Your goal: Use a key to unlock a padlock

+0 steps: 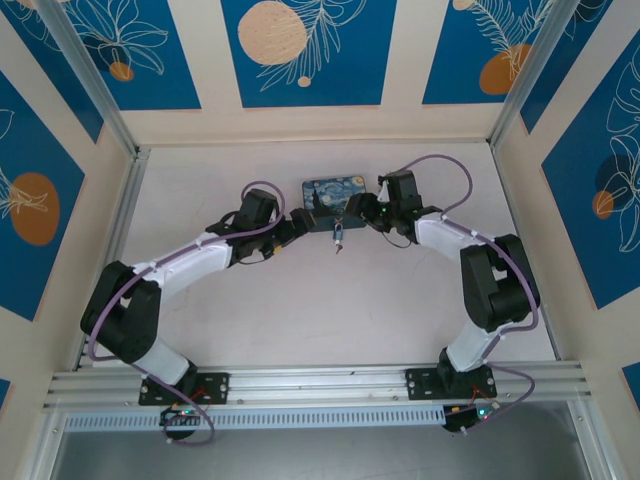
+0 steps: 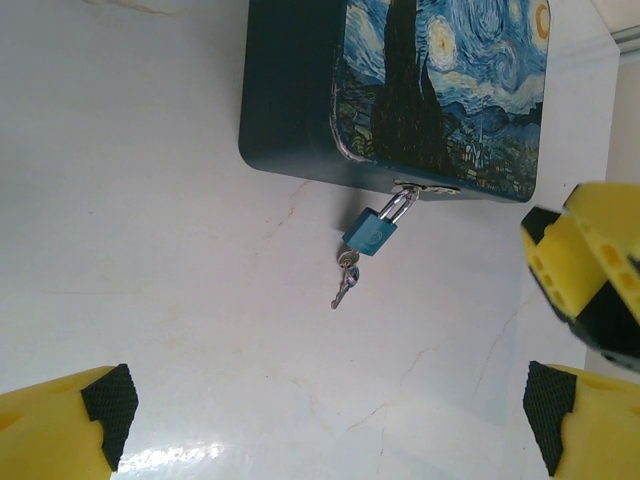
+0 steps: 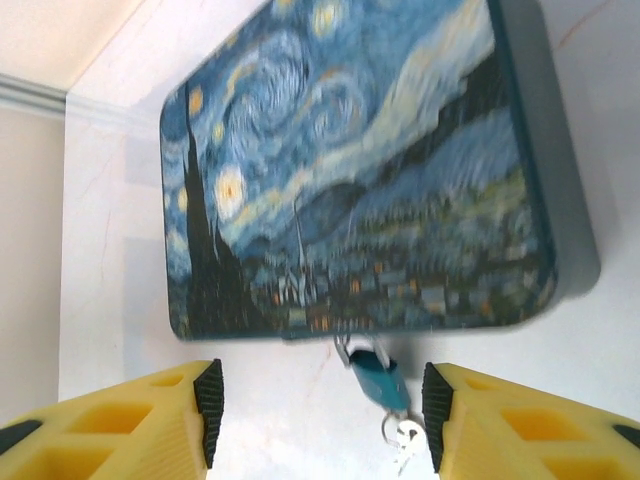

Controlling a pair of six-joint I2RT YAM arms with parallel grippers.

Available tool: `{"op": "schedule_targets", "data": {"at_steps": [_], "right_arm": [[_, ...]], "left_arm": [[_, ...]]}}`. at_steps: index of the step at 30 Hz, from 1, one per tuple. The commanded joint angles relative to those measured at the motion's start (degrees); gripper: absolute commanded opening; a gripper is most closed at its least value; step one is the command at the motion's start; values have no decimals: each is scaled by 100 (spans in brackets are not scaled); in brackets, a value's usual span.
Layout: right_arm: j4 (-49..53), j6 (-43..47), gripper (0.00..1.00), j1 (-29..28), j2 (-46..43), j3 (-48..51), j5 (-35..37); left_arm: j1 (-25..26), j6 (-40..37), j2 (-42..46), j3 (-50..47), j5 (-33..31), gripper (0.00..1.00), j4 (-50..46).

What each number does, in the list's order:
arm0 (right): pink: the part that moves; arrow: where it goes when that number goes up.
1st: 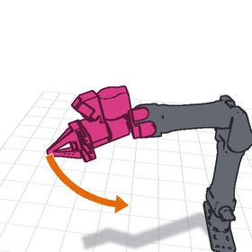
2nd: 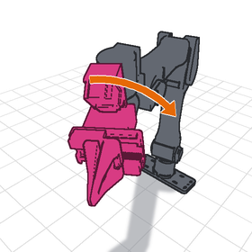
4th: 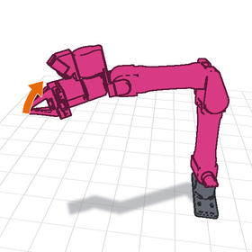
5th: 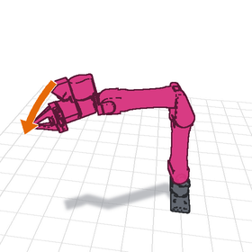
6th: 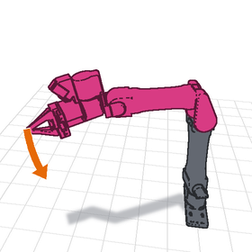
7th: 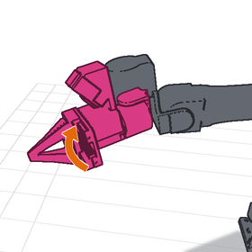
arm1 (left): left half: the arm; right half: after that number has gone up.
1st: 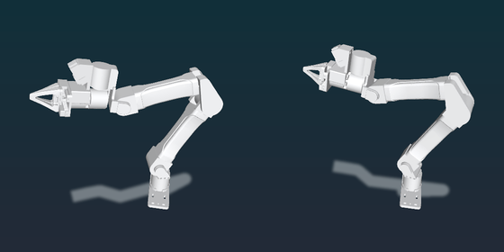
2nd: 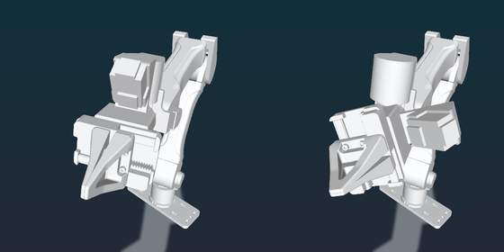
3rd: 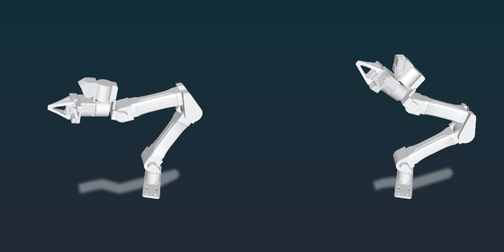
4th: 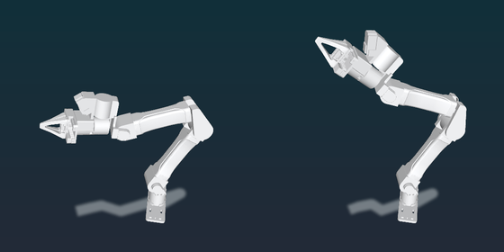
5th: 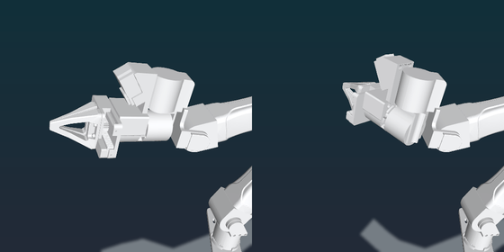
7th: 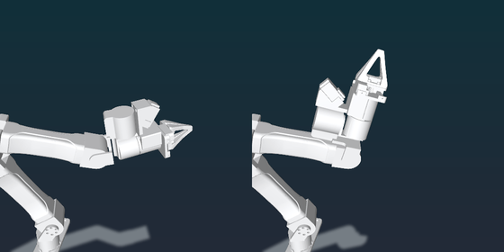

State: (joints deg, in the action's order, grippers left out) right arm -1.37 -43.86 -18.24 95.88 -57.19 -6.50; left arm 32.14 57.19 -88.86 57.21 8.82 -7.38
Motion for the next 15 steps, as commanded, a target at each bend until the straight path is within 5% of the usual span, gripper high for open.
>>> {"op": "schedule_targets", "data": {"at_steps": [1, 15], "right_arm": [[-265, 129, 56, -92, -282, 486, -142], [-520, 973, 50, -396, 546, 415, -133]], "left_arm": [[20, -168, 70, 27, -101, 100, -43], [14, -185, -105, 199, -47, 100, -66]]}}
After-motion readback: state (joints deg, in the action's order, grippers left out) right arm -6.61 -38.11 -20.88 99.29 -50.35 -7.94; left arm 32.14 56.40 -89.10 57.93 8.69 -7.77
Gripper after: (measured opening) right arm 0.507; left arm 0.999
